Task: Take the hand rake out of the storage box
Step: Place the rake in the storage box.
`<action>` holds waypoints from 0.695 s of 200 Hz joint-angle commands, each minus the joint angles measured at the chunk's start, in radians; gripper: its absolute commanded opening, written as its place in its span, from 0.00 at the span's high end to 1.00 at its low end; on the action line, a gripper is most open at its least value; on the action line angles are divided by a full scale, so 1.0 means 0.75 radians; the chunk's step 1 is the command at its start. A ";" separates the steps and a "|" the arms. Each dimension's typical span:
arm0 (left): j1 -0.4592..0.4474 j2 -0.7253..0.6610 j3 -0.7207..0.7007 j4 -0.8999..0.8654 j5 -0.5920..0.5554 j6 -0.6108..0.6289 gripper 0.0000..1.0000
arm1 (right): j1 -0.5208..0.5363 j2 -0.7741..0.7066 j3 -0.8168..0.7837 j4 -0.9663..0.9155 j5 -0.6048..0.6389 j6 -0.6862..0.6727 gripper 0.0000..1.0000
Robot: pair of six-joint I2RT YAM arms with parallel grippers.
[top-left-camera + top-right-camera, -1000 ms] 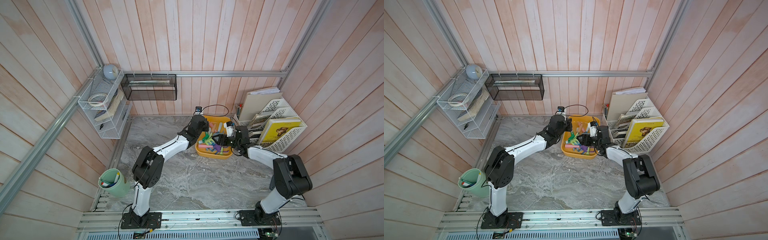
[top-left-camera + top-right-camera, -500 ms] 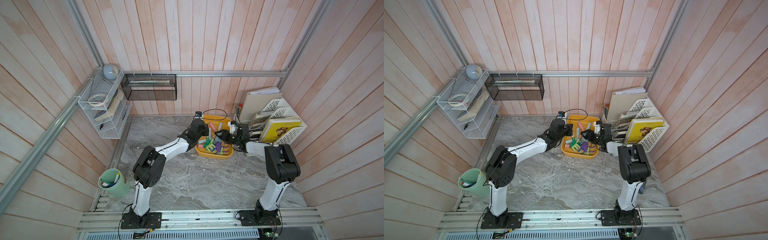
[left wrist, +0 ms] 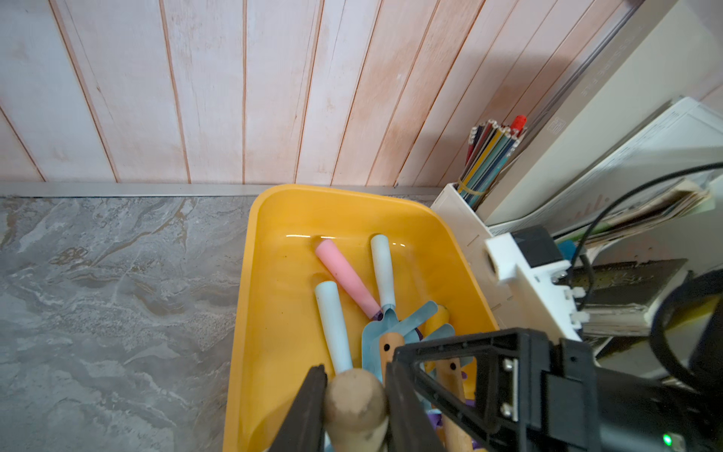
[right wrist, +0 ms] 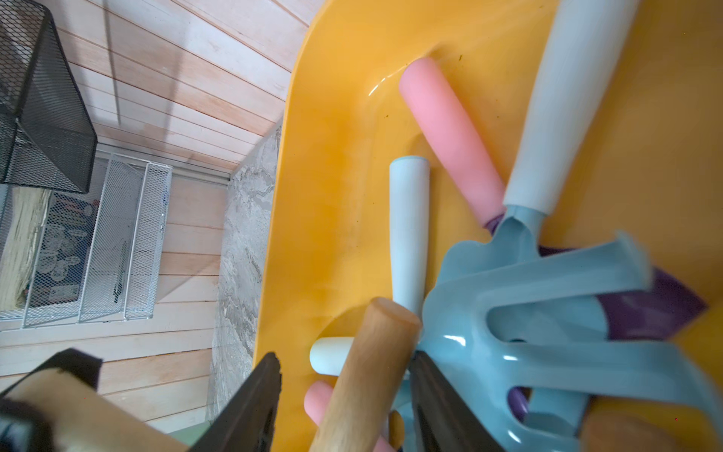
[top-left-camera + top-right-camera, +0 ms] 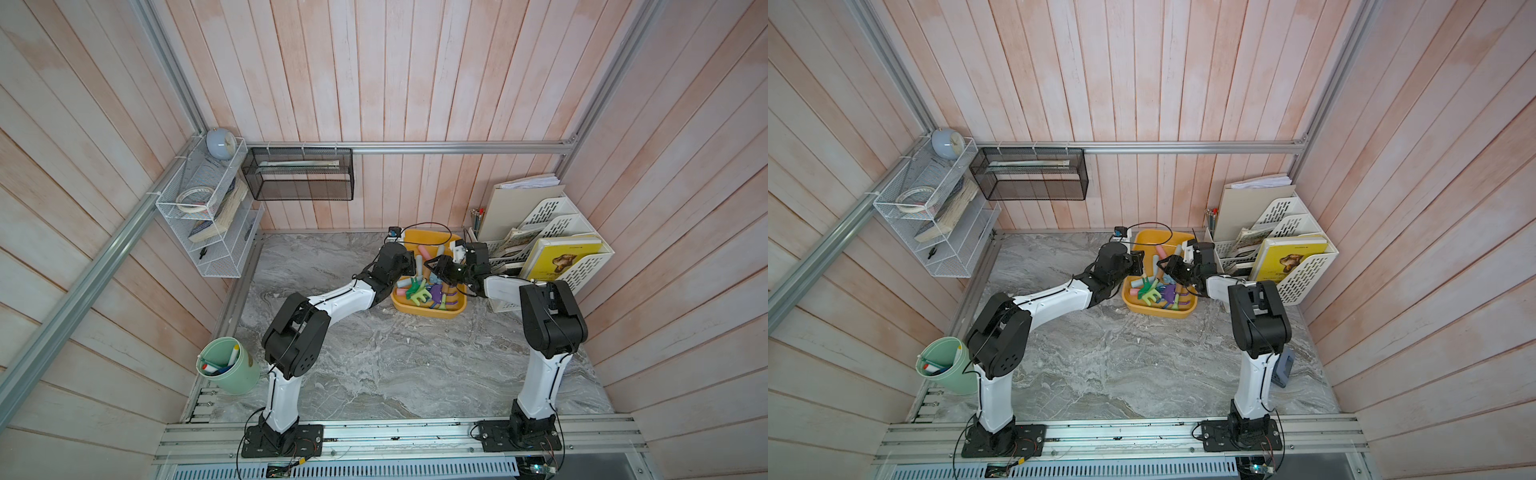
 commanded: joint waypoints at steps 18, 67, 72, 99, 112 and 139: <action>0.003 -0.126 -0.082 0.194 -0.035 0.010 1.00 | 0.040 0.023 0.087 -0.191 0.103 -0.066 0.46; 0.012 -0.140 -0.113 0.211 -0.050 0.014 1.00 | 0.052 0.023 0.083 -0.159 0.059 -0.039 0.52; 0.013 -0.142 -0.113 0.213 -0.052 0.015 1.00 | 0.052 0.025 0.081 -0.153 0.046 -0.033 0.52; 0.017 -0.142 -0.111 0.206 -0.051 0.016 1.00 | 0.054 0.014 0.081 -0.159 0.050 -0.045 0.52; 0.022 -0.149 -0.125 0.222 -0.047 0.009 1.00 | 0.050 0.012 0.079 -0.154 0.023 -0.042 0.50; 0.059 -0.166 -0.131 0.242 -0.018 -0.004 1.00 | 0.049 -0.005 0.031 -0.105 -0.051 -0.002 0.41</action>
